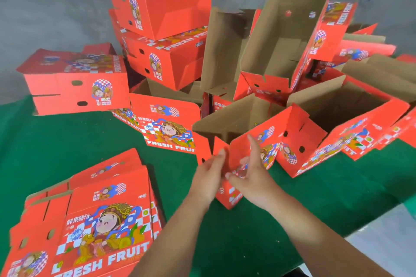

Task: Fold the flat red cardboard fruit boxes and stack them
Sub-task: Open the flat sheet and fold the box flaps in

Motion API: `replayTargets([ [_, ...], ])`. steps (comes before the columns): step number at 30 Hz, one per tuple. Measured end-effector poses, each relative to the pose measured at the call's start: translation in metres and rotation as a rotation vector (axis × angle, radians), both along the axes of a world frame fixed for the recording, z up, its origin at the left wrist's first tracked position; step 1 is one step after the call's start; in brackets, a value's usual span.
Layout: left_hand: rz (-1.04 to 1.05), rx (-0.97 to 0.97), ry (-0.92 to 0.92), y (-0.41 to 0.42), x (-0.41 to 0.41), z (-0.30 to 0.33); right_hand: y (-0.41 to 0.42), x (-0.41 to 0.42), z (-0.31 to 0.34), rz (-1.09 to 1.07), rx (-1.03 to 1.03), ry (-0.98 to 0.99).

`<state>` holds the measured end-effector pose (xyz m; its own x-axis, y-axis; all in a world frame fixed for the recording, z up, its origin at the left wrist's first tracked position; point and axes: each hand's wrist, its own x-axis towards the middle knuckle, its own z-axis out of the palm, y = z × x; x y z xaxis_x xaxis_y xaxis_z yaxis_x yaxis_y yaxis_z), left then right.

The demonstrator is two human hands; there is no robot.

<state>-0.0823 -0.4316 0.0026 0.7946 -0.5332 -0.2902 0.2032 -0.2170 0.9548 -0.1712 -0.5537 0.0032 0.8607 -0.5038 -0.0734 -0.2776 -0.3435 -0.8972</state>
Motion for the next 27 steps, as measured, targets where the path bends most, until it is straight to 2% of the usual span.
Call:
replayTargets([
  [2, 0.008, 0.03, -0.075, -0.004, 0.003, -0.006, -0.009, -0.001, 0.002, -0.046, -0.126, 0.028],
  [5, 0.062, -0.001, -0.038, 0.0, 0.01, -0.012, -0.015, 0.003, 0.004, -0.123, -0.22, 0.05],
  [9, 0.117, -0.048, 0.006, 0.004, 0.004, -0.015, -0.012, 0.017, 0.006, -0.088, -0.371, 0.047],
  [13, 0.155, -0.187, 0.068, 0.013, 0.015, -0.008, -0.005, 0.022, 0.012, -0.08, -0.468, 0.027],
  [15, 0.076, -0.156, 0.026, 0.019, 0.017, -0.003, 0.0, 0.021, 0.015, -0.043, -0.576, 0.052],
  [18, -0.119, -0.051, -0.181, 0.027, 0.012, -0.007, 0.003, 0.022, 0.025, 0.016, -0.785, 0.14],
  [19, -0.155, -0.028, -0.197, 0.028, 0.01, -0.009, 0.003, 0.023, 0.031, 0.036, -0.822, 0.174],
  [23, -0.229, -0.11, -0.062, 0.026, 0.002, -0.019, 0.003, 0.031, 0.051, 0.211, -0.863, 0.155],
  [25, -0.23, -0.13, 0.006, 0.03, -0.006, -0.027, 0.004, 0.033, 0.061, 0.31, -0.833, 0.092],
  [27, -0.181, -0.069, -0.013, 0.039, -0.019, -0.035, 0.01, 0.034, 0.077, 0.322, -0.797, -0.02],
])
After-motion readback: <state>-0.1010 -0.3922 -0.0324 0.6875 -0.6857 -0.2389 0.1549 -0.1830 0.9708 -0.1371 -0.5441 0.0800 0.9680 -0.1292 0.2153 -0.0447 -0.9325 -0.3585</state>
